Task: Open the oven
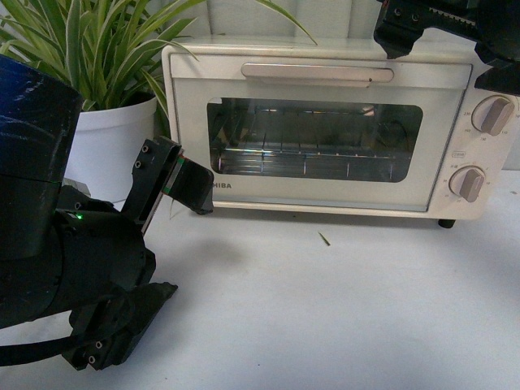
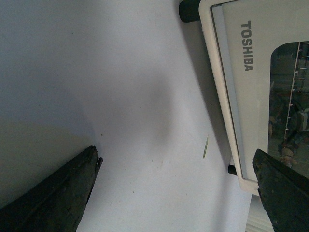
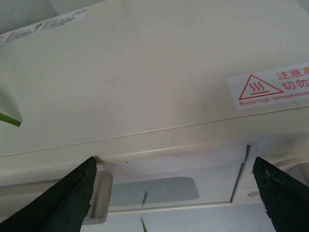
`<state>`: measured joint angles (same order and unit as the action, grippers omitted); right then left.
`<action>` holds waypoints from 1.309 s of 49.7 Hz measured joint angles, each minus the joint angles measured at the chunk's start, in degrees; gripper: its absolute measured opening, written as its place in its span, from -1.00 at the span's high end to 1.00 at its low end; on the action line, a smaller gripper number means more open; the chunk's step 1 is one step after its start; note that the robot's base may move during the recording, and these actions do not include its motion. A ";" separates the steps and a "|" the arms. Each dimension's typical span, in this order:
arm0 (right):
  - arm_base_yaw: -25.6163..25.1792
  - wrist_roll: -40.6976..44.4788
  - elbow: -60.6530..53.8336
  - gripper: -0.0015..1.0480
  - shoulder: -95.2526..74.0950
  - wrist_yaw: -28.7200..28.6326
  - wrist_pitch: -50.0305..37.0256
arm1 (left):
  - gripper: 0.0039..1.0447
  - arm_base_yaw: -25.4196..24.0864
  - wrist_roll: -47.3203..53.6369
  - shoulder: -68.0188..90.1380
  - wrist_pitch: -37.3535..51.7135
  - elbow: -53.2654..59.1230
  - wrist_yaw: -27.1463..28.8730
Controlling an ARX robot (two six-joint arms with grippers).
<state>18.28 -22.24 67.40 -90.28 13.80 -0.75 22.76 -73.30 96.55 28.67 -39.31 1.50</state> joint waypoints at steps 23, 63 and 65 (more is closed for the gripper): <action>0.07 1.75 0.59 -0.82 -0.68 -2.14 3.13 | -0.88 0.13 0.00 0.07 -0.13 -0.13 0.24; 4.85 6.45 -19.96 -0.82 10.54 -8.63 -6.23 | -0.88 0.13 0.02 0.07 -0.13 -0.13 0.44; 4.98 6.62 -20.61 -0.82 10.69 -8.87 -6.47 | -0.88 0.13 0.02 0.07 -0.13 -0.13 0.44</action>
<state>23.27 -15.62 46.78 -79.59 4.93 -7.22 22.90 -73.28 96.62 28.53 -39.44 1.93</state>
